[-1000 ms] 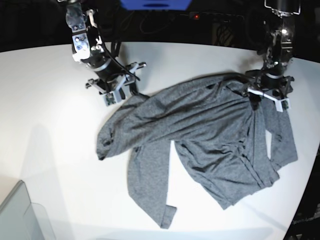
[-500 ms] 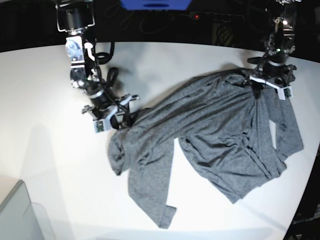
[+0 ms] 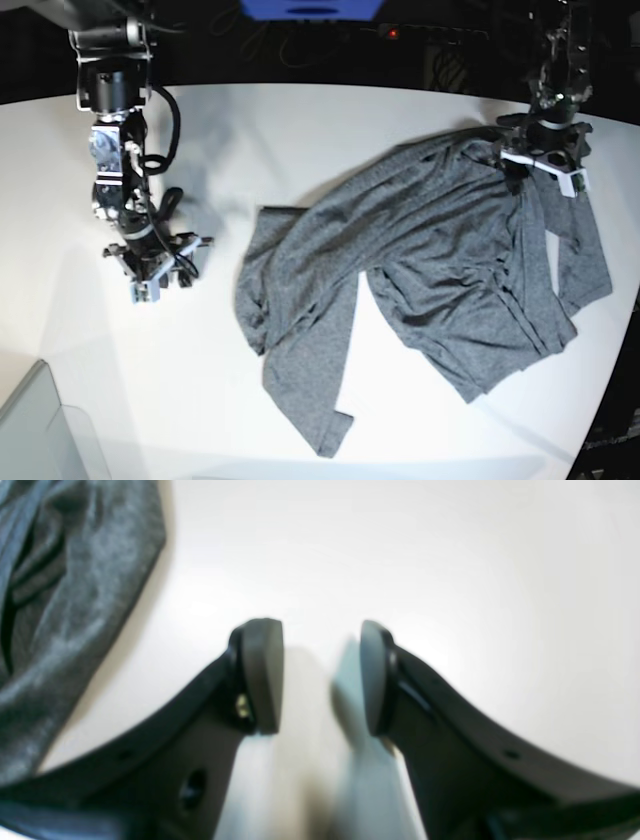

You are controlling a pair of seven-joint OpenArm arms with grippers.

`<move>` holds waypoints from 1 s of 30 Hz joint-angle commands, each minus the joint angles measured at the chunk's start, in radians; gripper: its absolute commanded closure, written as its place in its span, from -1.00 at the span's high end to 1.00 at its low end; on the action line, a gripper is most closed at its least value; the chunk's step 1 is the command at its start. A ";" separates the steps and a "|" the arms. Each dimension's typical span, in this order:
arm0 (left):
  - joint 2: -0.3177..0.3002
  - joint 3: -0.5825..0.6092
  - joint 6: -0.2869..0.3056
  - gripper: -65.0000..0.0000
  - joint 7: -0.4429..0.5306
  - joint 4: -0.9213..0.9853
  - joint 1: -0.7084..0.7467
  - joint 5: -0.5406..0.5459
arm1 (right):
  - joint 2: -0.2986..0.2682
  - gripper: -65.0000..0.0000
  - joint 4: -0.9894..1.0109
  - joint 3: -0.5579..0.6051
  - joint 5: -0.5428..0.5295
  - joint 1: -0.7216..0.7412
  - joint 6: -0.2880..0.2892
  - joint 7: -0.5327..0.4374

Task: Layout the t-shirt on the table in an organized manner, then fold the t-shirt properly
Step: 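Grasp the shirt edge nearest the right gripper with the right gripper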

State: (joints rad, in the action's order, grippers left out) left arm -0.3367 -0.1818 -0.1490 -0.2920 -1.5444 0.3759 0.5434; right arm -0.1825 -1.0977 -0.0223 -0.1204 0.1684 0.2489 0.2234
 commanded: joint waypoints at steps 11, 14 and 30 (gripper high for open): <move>-0.008 -0.026 0.007 0.42 0.033 -0.224 -0.114 -0.015 | 0.117 -0.21 -0.572 0.005 -0.009 -0.307 0.003 0.087; -0.008 -0.034 0.009 0.42 0.033 -0.058 -0.239 -0.015 | 0.183 -0.21 -0.652 0.037 -0.008 -0.381 0.007 0.095; -0.031 0.143 0.012 0.41 0.041 0.603 -0.615 -0.015 | 0.188 -0.21 -0.508 0.189 -0.008 -0.263 0.002 0.192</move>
State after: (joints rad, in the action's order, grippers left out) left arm -0.3546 -0.0357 -0.1299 -0.2173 -0.9348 -0.2203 0.5133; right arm 0.0029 -1.5871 0.1677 -0.1188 -0.1024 0.2474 0.4454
